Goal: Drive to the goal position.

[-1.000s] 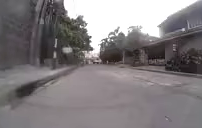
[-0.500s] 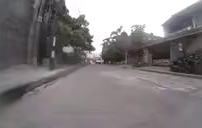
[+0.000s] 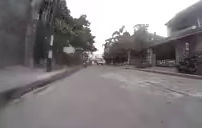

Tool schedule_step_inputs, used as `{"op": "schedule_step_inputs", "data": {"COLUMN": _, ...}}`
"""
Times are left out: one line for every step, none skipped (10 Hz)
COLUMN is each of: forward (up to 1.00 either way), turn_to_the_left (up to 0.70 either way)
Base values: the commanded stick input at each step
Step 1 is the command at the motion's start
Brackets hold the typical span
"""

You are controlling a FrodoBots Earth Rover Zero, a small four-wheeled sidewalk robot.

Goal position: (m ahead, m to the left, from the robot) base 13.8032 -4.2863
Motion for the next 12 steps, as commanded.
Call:
{"op": "schedule_step_inputs", "data": {"forward": 1.00, "turn_to_the_left": 0.00}}
{"op": "schedule_step_inputs", "data": {"forward": 1.00, "turn_to_the_left": 0.00}}
{"op": "schedule_step_inputs", "data": {"forward": 1.00, "turn_to_the_left": 0.00}}
{"op": "schedule_step_inputs", "data": {"forward": 1.00, "turn_to_the_left": 0.00}}
{"op": "schedule_step_inputs", "data": {"forward": 1.00, "turn_to_the_left": 0.00}}
{"op": "schedule_step_inputs", "data": {"forward": 1.00, "turn_to_the_left": 0.00}}
{"op": "schedule_step_inputs", "data": {"forward": 1.00, "turn_to_the_left": 0.00}}
{"op": "schedule_step_inputs", "data": {"forward": 1.00, "turn_to_the_left": 0.00}}
{"op": "schedule_step_inputs", "data": {"forward": 1.00, "turn_to_the_left": 0.00}}
{"op": "schedule_step_inputs", "data": {"forward": 1.00, "turn_to_the_left": 0.00}}
{"op": "schedule_step_inputs", "data": {"forward": 1.00, "turn_to_the_left": 0.00}}
{"op": "schedule_step_inputs", "data": {"forward": 1.00, "turn_to_the_left": 0.00}}
